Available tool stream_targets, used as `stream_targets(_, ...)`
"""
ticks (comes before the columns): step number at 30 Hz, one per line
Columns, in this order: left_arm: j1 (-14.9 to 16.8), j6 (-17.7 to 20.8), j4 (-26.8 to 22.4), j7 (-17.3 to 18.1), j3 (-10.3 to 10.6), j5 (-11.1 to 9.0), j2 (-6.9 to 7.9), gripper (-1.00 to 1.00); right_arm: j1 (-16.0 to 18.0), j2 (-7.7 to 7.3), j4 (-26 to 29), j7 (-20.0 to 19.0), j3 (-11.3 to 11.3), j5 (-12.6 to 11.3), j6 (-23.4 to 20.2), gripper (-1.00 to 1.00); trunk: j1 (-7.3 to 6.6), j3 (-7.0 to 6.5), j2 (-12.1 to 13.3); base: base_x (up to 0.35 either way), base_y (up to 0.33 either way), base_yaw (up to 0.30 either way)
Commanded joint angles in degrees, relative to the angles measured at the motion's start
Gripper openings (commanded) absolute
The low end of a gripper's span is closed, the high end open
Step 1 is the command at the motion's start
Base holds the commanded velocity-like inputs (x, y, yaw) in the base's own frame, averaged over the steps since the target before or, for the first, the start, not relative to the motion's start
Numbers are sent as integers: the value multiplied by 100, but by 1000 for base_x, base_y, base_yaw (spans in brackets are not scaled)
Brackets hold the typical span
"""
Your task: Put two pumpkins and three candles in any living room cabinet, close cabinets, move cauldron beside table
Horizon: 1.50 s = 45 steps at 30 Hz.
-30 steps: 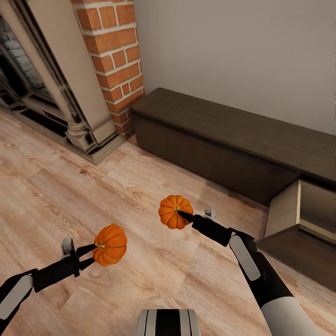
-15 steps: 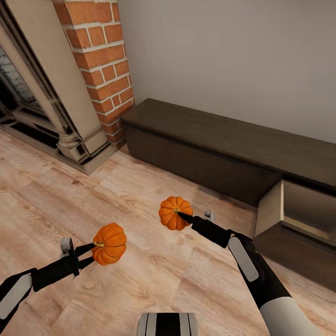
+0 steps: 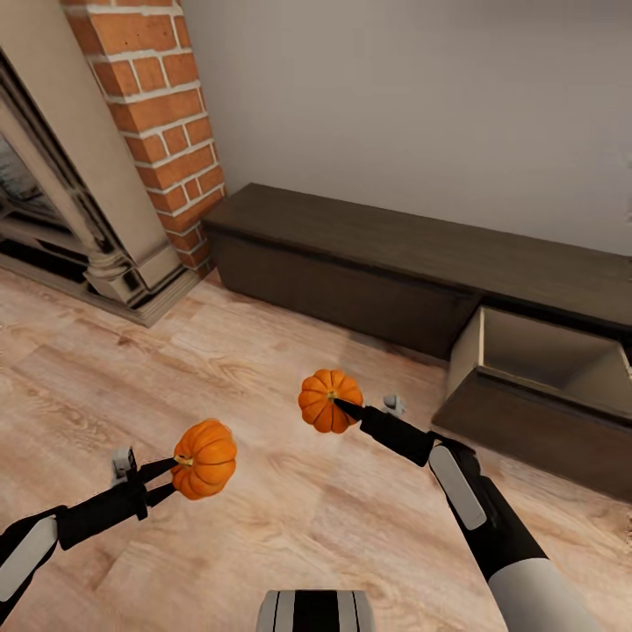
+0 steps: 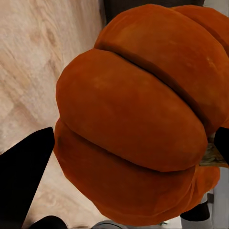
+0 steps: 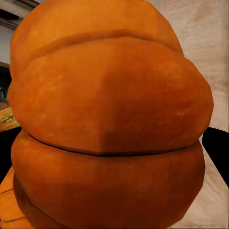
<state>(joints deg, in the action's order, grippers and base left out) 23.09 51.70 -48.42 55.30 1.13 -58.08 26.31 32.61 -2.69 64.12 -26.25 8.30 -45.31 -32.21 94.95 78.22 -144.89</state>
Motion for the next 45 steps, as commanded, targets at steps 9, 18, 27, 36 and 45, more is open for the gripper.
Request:
stream_targets(9, 3, 33, -9, -2, 10, -39, -3, -100, 0, -3, 4, 13, 5, -63, -31, -100, -5, 2, -2, -340, 0, -32)
stream_targets(18, 3, 33, -26, -2, 10, -37, -3, -100, 2, -3, -3, 6, 5, -66, -26, -100, -5, -3, -2, -333, -37, -255)
stream_targets(27, 3, 33, -35, -2, 10, -36, -8, -100, 0, 4, -31, 6, 5, -73, -13, -100, -5, -22, -2, -284, -154, -282)
stream_targets(36, 3, 33, -17, -2, 10, -36, -12, -100, 1, -3, -47, -25, -2, -75, -19, -100, -5, -44, -2, -234, -207, -283)
stream_targets(45, 3, 33, -14, -2, 17, -36, -27, -100, 0, -5, -49, -46, -4, -77, -20, -100, -5, -66, -2, -217, -221, -282)
